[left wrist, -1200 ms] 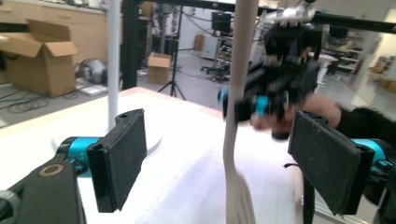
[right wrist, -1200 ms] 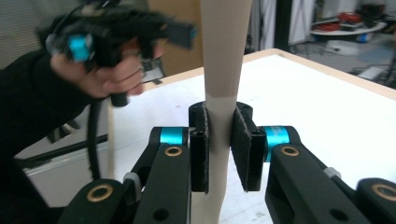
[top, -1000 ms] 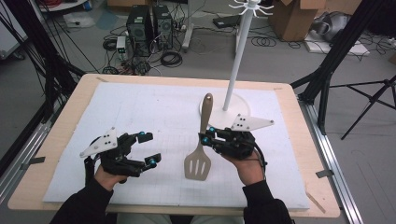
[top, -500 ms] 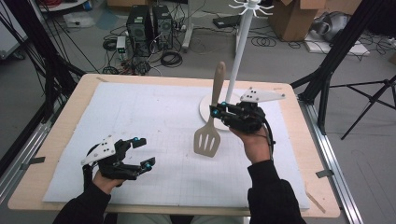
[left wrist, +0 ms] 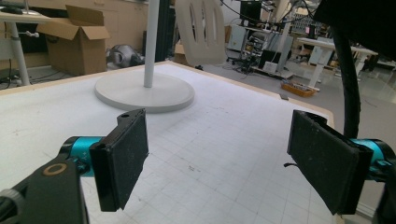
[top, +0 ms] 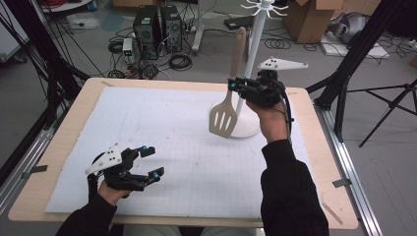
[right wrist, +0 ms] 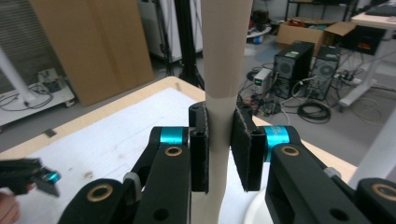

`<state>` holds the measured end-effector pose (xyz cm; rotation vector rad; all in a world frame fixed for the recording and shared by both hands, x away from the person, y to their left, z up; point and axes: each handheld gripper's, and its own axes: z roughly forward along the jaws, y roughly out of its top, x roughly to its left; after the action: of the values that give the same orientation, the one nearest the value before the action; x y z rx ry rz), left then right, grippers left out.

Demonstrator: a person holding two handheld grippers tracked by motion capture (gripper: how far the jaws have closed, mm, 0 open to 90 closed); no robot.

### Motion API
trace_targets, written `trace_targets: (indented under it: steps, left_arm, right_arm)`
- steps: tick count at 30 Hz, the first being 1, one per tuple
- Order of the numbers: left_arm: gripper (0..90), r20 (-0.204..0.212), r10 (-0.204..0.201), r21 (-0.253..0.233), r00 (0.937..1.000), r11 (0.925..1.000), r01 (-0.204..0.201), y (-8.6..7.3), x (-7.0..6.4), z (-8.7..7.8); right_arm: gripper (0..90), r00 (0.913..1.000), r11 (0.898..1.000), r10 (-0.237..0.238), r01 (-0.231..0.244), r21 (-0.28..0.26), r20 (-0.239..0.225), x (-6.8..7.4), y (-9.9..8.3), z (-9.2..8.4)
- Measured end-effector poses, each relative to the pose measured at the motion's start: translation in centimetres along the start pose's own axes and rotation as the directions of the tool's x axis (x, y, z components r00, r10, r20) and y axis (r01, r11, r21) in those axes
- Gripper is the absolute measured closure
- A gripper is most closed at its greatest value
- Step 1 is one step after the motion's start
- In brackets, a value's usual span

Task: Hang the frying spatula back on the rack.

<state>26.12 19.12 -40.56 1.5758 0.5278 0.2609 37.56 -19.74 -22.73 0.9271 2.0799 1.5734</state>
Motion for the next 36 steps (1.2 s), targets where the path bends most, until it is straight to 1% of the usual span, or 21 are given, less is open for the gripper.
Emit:
trace_targets:
  steps: [4, 7, 8, 10, 12, 15, 17, 21, 24, 25, 27, 28, 30, 33, 36]
  left_arm:
    - [20.7, -0.002, -0.003, -0.004, 1.0000, 1.0000, 0.003, 0.0, 0.0, -0.1]
    - [20.7, 0.008, -0.006, -0.001, 0.9999, 1.0000, 0.006, 0.0, 0.0, -0.2]
    - [20.7, 0.005, -0.002, -0.001, 1.0000, 1.0000, 0.002, 0.0, 0.0, -0.2]
    - [20.7, 0.006, -0.009, -0.001, 0.9999, 1.0000, 0.009, 0.0, 0.0, -0.3]
    - [20.7, 0.003, -0.006, 0.000, 1.0000, 1.0000, 0.006, 0.0, 0.1, -0.4]
    - [20.7, 0.003, -0.011, -0.001, 0.9999, 0.9999, 0.011, 0.0, 0.1, -0.4]
    - [20.7, 0.004, -0.014, 0.000, 0.9999, 0.9999, 0.014, -0.1, 0.1, -0.4]
    - [20.7, 0.003, -0.015, 0.003, 0.9999, 0.9999, 0.015, -0.1, 0.1, -0.4]
    - [20.7, 0.001, -0.019, -0.002, 0.9998, 0.9998, 0.019, -0.2, 0.1, -0.4]
    - [20.7, 0.000, -0.013, -0.001, 0.9999, 0.9999, 0.013, -0.1, 0.1, -0.4]
    - [20.7, -0.004, -0.017, -0.002, 0.9999, 0.9999, 0.017, -0.2, 0.1, -0.5]
    - [20.7, -0.004, -0.019, -0.003, 0.9998, 0.9998, 0.019, -0.1, 0.2, -0.5]
    - [20.7, -0.004, -0.019, -0.005, 0.9998, 0.9998, 0.019, -0.1, 0.1, -0.5]
    - [20.7, 0.000, -0.016, -0.004, 0.9999, 0.9999, 0.016, -0.1, 0.1, -0.5]
    - [20.7, -0.001, -0.014, -0.001, 0.9999, 0.9999, 0.014, -0.1, 0.1, -0.6]
  right_arm:
    - [77.6, 0.9992, 1.000, 0.023, -0.023, 0.007, 0.034, -1.0, 1.1, 0.4]
    - [77.6, 0.9980, 0.999, 0.038, -0.039, 0.015, 0.051, -1.6, 1.7, 0.7]
    - [77.5, 0.9977, 0.999, 0.042, -0.043, 0.016, 0.053, -1.8, 1.8, 0.8]
    - [77.5, 0.9969, 0.999, 0.047, -0.048, 0.011, 0.063, -2.2, 2.0, 1.0]
    - [77.5, 0.9956, 0.998, 0.064, -0.065, 0.003, 0.068, -2.6, 2.0, 1.0]
    - [77.6, 0.9923, 0.996, 0.094, -0.094, 0.005, 0.081, -3.3, 2.0, 1.2]
    - [77.6, 0.9922, 0.995, 0.094, -0.096, 0.011, 0.081, -3.7, 2.0, 1.3]
    - [77.5, 0.9919, 0.995, 0.096, -0.098, 0.009, 0.083, -4.0, 2.2, 1.4]
    - [77.6, 0.9916, 0.995, 0.095, -0.096, 0.011, 0.088, -4.0, 2.4, 1.5]
    - [77.6, 0.9917, 0.995, 0.098, -0.098, 0.006, 0.083, -4.0, 2.5, 1.5]
    - [77.6, 0.9918, 0.995, 0.102, -0.102, -0.005, 0.076, -3.9, 2.6, 1.5]
    - [77.6, 0.9918, 0.995, 0.102, -0.102, -0.002, 0.077, -3.9, 2.6, 1.6]
    - [77.6, 0.9911, 0.995, 0.100, -0.102, 0.010, 0.088, -3.9, 2.6, 1.7]
    - [77.6, 0.9883, 0.993, 0.119, -0.121, 0.014, 0.096, -4.1, 2.6, 1.8]
    - [77.6, 0.9864, 0.992, 0.125, -0.128, 0.020, 0.107, -4.3, 2.5, 1.8]
